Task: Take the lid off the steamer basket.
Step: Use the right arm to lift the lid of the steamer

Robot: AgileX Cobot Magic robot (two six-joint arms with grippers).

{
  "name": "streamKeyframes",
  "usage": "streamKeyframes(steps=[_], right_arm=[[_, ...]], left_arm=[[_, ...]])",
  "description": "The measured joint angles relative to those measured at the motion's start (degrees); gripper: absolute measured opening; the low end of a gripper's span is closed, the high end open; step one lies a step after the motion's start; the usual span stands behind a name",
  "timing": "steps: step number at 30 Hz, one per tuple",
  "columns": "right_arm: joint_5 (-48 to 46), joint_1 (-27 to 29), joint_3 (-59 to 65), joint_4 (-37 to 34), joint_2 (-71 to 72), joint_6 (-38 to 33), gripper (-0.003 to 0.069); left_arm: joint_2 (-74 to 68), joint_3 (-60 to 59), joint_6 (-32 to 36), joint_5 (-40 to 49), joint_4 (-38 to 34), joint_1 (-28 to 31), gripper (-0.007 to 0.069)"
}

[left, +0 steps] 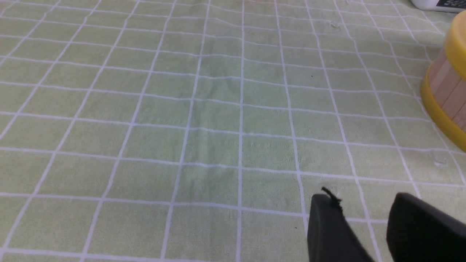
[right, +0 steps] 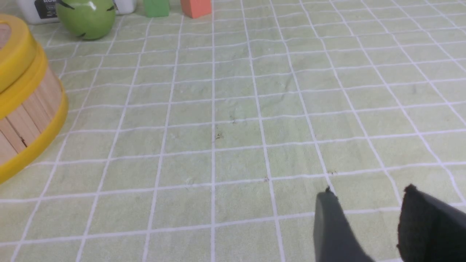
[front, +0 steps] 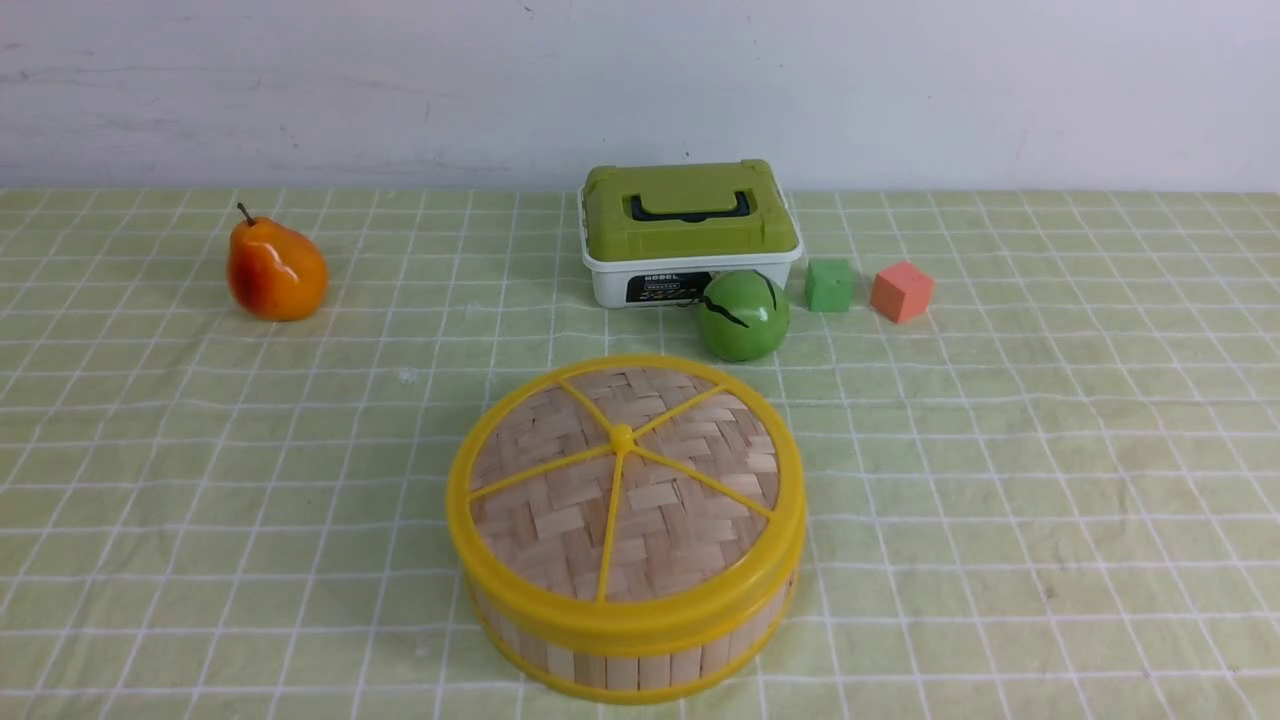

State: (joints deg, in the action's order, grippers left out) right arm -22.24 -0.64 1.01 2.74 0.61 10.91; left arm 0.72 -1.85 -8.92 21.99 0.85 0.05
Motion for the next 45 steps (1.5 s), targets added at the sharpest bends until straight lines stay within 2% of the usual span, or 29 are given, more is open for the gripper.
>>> streamKeyframes(steps=[45], right_arm=[[0.00,0.00,0.00,-1.18,0.00,0.33,0.0241]], left_arm=[[0.00,0.00,0.00,0.00,0.00,0.00,0.0239]])
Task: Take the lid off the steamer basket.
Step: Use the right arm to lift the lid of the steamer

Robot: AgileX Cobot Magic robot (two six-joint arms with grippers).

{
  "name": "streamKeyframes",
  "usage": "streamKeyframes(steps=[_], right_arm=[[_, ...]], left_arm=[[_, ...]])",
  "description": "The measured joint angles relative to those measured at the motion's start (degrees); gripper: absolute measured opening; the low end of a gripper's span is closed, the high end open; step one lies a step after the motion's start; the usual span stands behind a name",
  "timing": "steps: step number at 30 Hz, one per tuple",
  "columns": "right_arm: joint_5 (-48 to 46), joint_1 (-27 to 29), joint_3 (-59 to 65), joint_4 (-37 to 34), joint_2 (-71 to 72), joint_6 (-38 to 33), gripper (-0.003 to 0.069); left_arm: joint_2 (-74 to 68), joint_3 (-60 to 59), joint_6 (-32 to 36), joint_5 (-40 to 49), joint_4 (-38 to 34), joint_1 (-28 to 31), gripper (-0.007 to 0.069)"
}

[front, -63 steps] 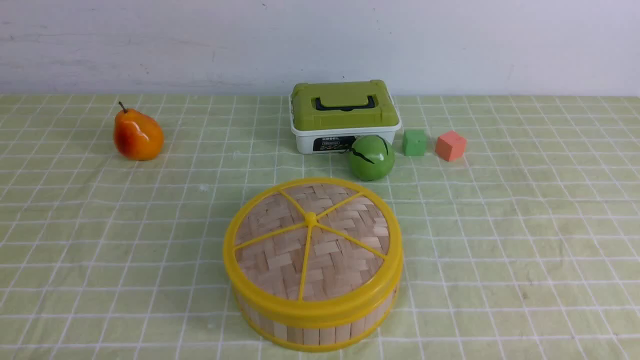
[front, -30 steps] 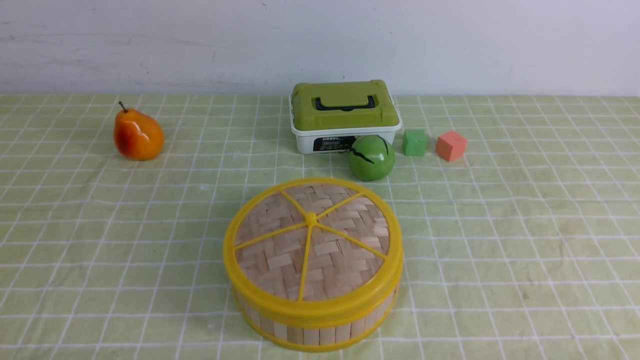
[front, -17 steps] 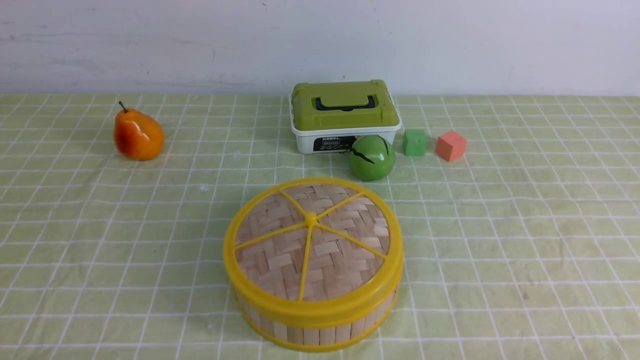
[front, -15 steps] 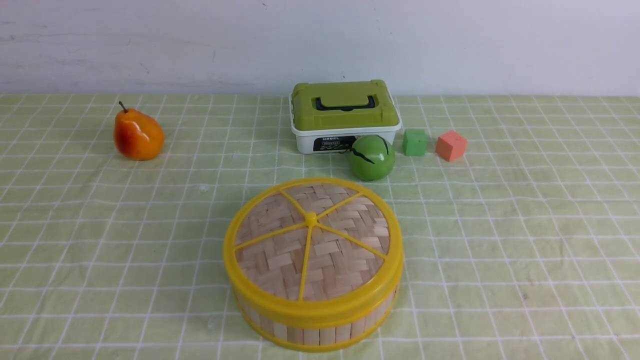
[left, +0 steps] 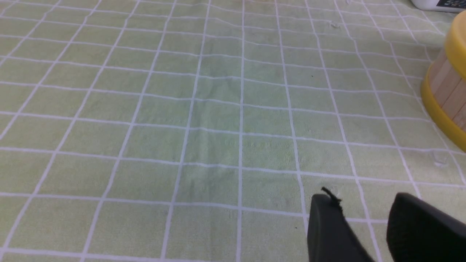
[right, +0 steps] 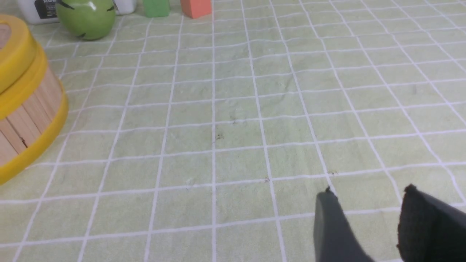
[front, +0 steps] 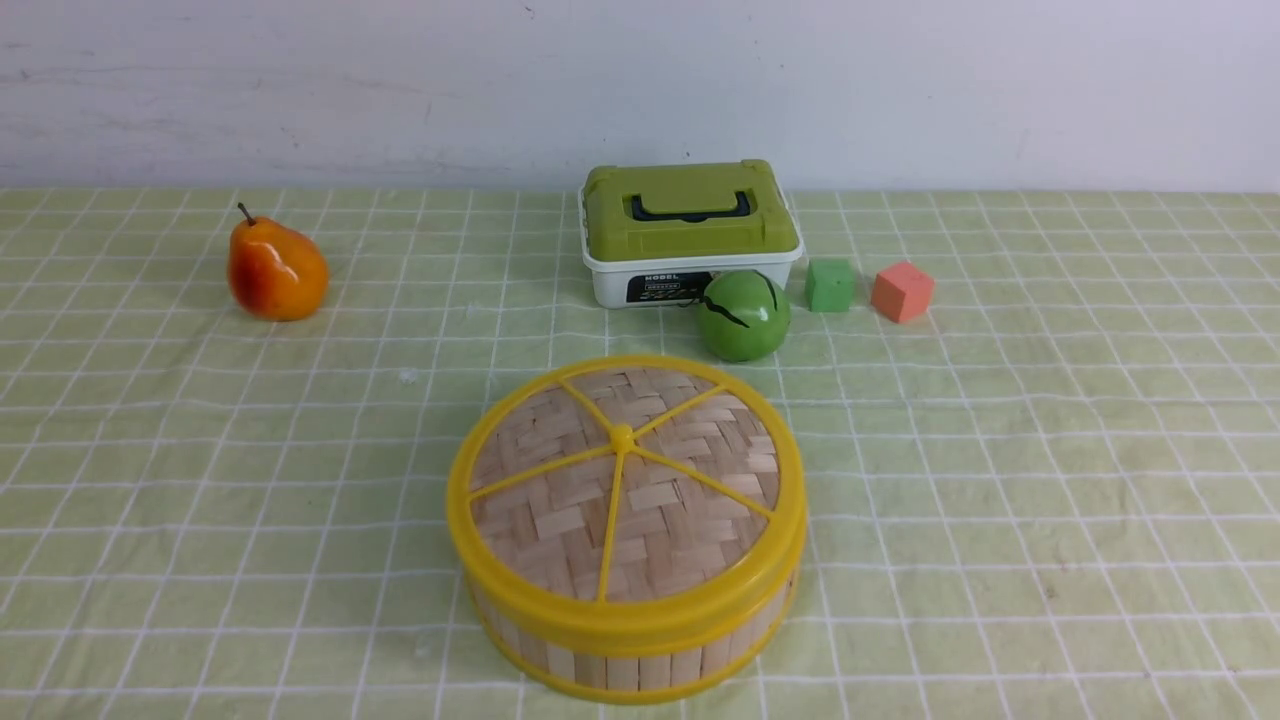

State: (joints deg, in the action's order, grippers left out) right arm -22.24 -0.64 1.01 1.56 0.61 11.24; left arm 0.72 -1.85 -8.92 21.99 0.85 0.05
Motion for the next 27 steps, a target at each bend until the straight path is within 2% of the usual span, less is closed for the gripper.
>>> streamKeyframes(steps=[4,6,7,8,10,13,19,23,27], right_arm=[[0.31,0.00,0.00,-6.46,0.00,3.52,0.0241],[0.30,0.00,0.06,-17.34,0.00,10.32,0.0241],[0.30,0.00,0.07,-18.35,0.00,10.95,0.0241],[0.24,0.00,0.27,-27.73,0.00,16.78,0.0241],[0.31,0.00,0.48,-35.62,0.00,21.39,0.0241],[1.38,0.00,0.50,-38.70,0.00,22.80,0.0241],[2.40,0.03,0.50,-35.09,0.00,20.71,0.0241],[3.99,0.03,0.50,-31.92,0.00,16.42,0.0241],[-0.16,0.03,-7.12,-25.86,-2.28,6.57,0.0176]], left_arm=[[0.00,0.00,0.00,0.00,0.00,0.00,0.0239],[0.00,0.00,0.00,0.00,0.00,0.00,0.0239],[0.00,0.00,0.00,0.00,0.00,0.00,0.0239],[0.00,0.00,0.00,0.00,0.00,0.00,0.0239],[0.00,0.00,0.00,0.00,0.00,0.00,0.0239],[0.00,0.00,0.00,0.00,0.00,0.00,0.0239],[0.00,0.00,0.00,0.00,0.00,0.00,0.0239],[0.00,0.00,0.00,0.00,0.00,0.00,0.0239],[0.00,0.00,0.00,0.00,0.00,0.00,0.0239]])
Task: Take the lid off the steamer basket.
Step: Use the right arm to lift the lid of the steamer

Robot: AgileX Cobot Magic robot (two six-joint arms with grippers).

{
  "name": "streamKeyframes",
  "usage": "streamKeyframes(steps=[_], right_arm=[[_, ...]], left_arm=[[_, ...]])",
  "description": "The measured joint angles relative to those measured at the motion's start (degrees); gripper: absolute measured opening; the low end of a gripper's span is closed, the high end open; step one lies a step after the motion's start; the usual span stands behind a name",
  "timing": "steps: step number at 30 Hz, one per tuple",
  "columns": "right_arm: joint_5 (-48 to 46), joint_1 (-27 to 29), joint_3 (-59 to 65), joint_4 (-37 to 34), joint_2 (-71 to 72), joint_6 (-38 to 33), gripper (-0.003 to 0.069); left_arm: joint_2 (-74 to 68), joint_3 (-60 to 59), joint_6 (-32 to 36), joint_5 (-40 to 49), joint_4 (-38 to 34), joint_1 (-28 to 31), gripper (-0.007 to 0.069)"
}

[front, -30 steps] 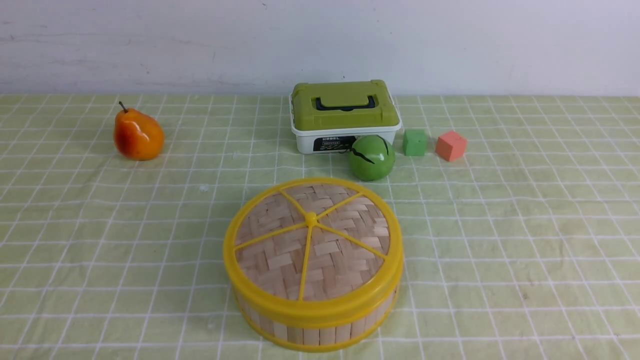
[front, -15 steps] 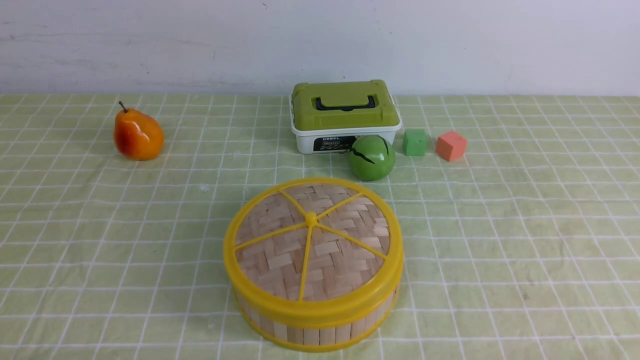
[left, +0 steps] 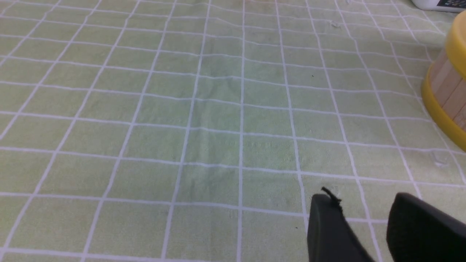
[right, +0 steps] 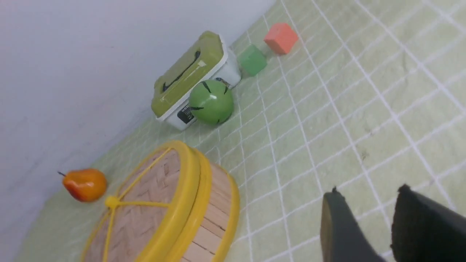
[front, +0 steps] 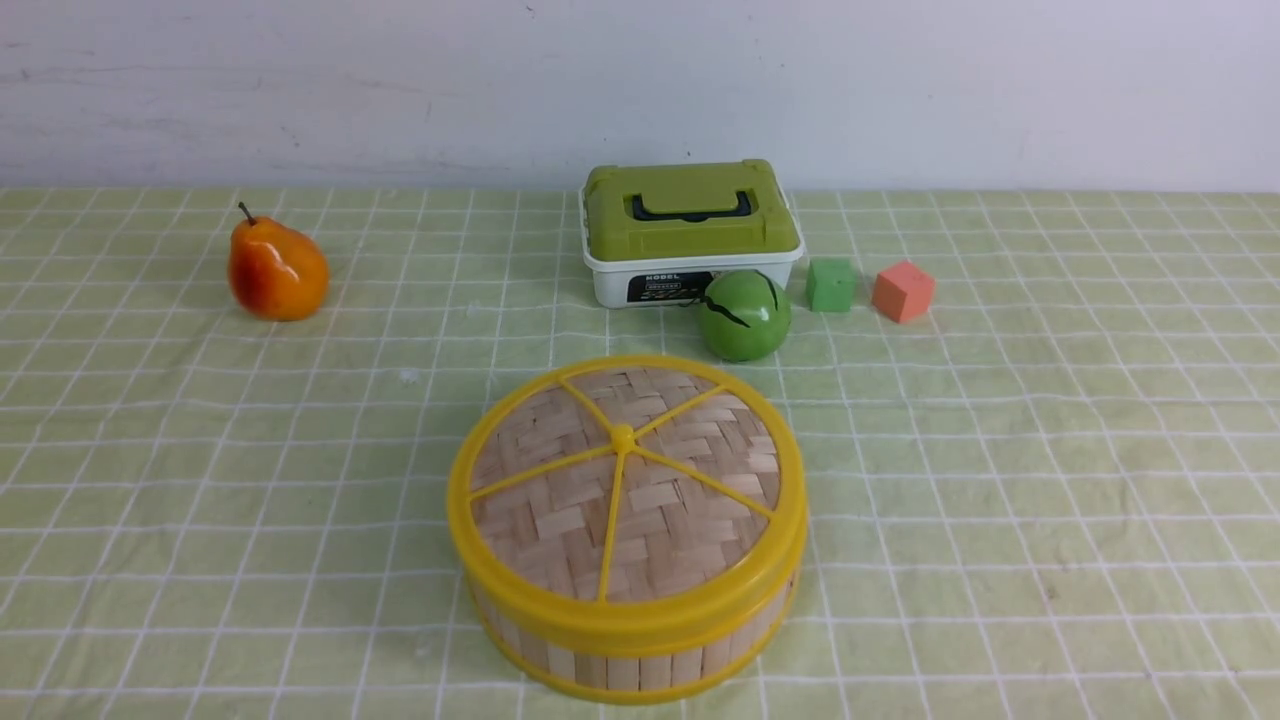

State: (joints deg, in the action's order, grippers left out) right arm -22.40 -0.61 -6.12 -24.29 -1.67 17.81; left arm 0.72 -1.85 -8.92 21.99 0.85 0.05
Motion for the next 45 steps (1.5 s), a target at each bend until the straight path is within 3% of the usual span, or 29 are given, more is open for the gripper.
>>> streamKeyframes(steps=[3,6,12,18,21,24,25,27,36,38,45], right_arm=[[-7.52,0.00,-10.26,6.21,-7.83,-6.03,0.0048],[-18.66,0.00,-21.94,10.68,-19.64,-12.34,-0.0012],[-37.47,0.00,-44.51,7.72,-42.64,-31.60,-0.0014],[-41.57,-3.45,-57.06,0.58,-57.83,-41.64,0.0000],[-41.57,-7.84,-61.65,1.78,-63.09,-41.93,0.0000],[-42.01,-17.10,-70.88,8.47,-73.01,-37.87,0.0000],[-42.01,-17.10,-71.45,8.91,-73.01,-37.57,0.0000],[-43.47,-22.99,-78.67,13.85,-80.61,-33.73,0.0000],[-48.33,-34.56,-103.41,18.49,-105.07,-29.31,0.0041],[-48.46,-35.84,-108.02,18.49,-109.46,-28.72,0.0080],[-48.68,-37.67,-116.03,18.55,-120.10,-25.98,0.0372]], left_arm=[[0.00,0.00,0.00,0.00,0.00,0.00,0.0239],[0.00,0.00,0.00,0.00,0.00,0.00,0.0239],[0.00,0.00,0.00,0.00,0.00,0.00,0.0239],[0.00,0.00,0.00,0.00,0.00,0.00,0.0239],[0.00,0.00,0.00,0.00,0.00,0.00,0.0239],[0.00,0.00,0.00,0.00,0.00,0.00,0.0239],[0.00,0.00,0.00,0.00,0.00,0.00,0.0239],[0.00,0.00,0.00,0.00,0.00,0.00,0.0239],[0.00,0.00,0.00,0.00,0.00,0.00,0.0239],[0.00,0.00,0.00,0.00,0.00,0.00,0.0239],[0.00,0.00,0.00,0.00,0.00,0.00,0.0239]])
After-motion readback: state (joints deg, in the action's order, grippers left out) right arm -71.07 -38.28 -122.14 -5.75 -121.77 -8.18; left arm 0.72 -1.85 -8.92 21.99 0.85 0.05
